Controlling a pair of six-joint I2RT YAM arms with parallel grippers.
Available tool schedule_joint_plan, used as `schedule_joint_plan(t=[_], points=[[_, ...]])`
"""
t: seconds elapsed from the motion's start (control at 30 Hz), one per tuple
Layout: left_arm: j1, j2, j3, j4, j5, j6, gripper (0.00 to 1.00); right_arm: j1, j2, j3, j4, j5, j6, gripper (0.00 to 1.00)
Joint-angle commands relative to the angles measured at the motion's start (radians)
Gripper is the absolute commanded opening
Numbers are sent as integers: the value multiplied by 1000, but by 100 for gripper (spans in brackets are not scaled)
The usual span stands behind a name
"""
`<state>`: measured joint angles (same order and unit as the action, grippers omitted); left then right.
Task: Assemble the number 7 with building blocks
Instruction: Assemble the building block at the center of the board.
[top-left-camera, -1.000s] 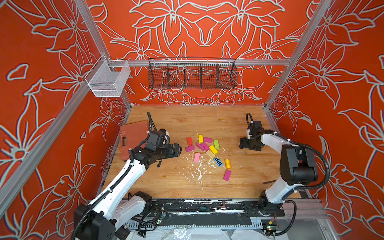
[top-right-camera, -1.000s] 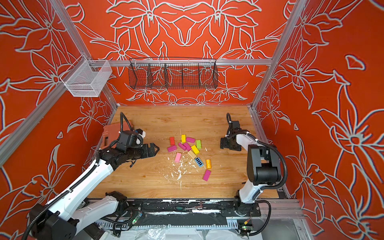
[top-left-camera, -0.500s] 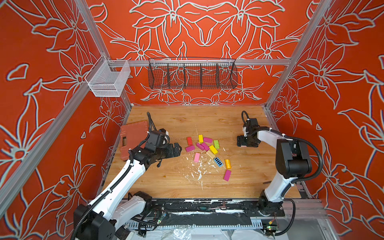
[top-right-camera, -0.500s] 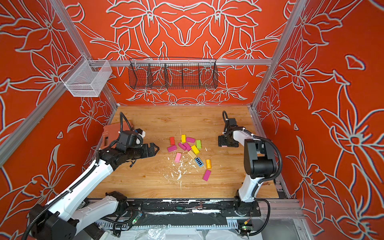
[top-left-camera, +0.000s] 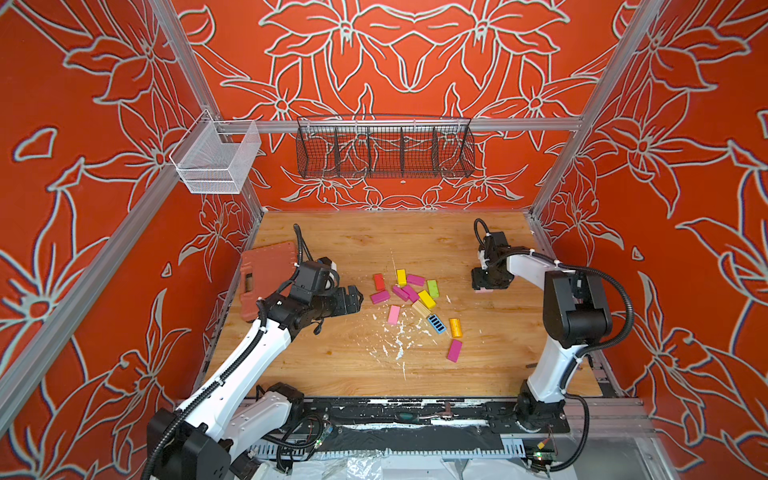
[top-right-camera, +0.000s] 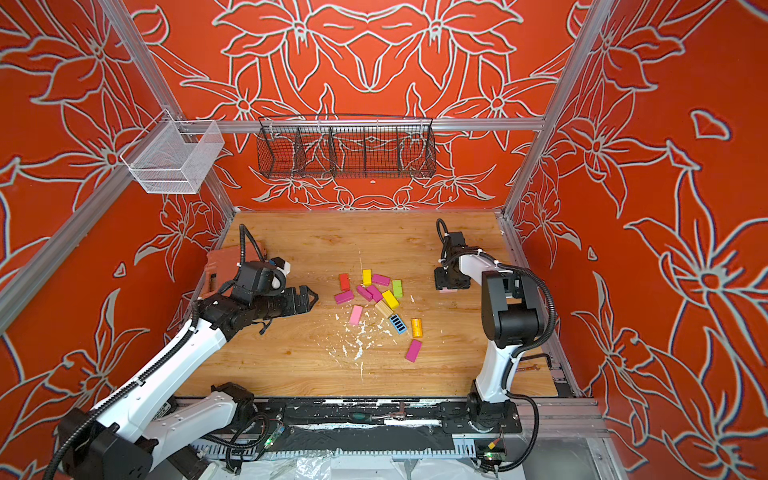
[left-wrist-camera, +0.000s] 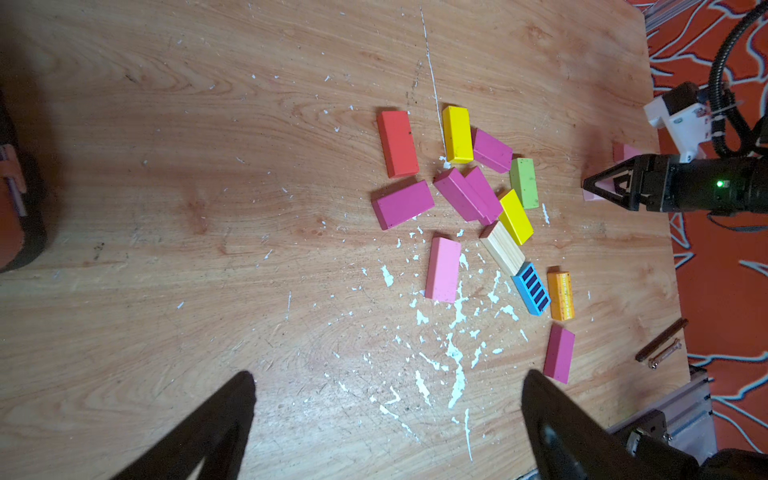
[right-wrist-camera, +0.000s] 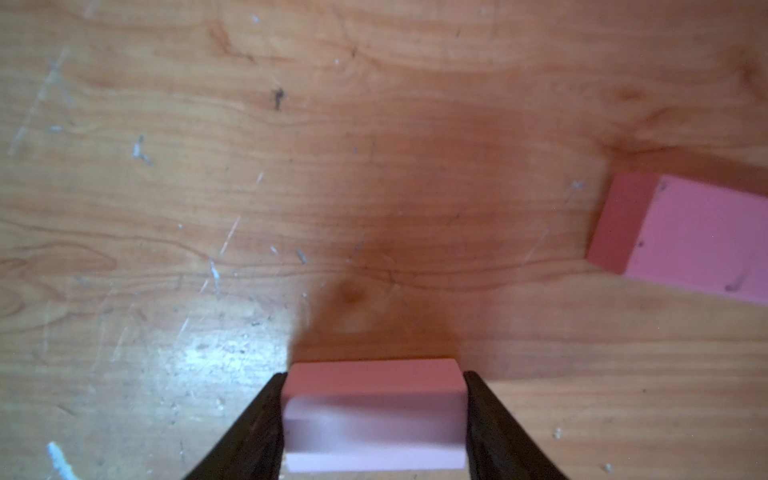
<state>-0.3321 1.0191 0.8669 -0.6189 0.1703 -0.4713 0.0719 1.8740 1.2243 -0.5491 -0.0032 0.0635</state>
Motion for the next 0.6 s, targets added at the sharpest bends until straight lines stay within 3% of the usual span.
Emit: schedule_joint_plan(t=[0.0,0.57], points=[[0,-2,7,-8,-12,5,97,-1,27,57,-36,41,-14,63],[0,-16,4,-21,-54,7,97,-62,218,331,-119,20,-38,63]])
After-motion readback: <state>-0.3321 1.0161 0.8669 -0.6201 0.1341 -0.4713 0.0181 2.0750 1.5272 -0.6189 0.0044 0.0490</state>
